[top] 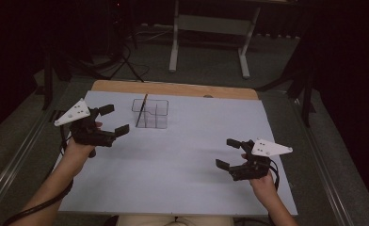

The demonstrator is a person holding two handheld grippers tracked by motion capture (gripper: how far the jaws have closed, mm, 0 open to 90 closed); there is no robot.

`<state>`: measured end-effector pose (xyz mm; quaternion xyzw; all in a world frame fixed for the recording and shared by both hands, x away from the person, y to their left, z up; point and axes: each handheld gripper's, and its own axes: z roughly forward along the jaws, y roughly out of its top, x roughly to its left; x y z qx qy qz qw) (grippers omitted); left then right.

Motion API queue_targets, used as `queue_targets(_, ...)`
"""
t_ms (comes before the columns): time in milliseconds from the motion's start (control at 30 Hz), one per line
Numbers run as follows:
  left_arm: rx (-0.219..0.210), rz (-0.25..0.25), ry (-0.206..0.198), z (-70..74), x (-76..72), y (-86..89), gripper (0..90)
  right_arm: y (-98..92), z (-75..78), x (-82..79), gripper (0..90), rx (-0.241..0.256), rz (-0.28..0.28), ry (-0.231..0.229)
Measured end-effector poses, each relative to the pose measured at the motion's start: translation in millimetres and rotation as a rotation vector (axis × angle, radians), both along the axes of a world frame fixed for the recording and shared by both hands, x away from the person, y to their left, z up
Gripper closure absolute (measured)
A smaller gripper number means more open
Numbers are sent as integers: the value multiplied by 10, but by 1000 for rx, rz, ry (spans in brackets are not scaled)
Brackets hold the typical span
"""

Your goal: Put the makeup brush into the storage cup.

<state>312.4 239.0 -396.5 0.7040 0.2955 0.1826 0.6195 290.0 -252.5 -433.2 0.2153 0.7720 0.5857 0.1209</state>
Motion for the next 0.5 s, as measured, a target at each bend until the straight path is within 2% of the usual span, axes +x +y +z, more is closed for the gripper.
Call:
queue_targets(167,3,-13,0,-64,-77,19,18,-7,5,-9,140,3,-5,-2)
queue_targets(267,-12,-35,10,-103,-126,23,19,-11,11,-13,140,5,-3,-5)
queue_targets(500,-3,-66,5,-171,-229,10,19,-9,17,-22,140,-2,-6,-7)
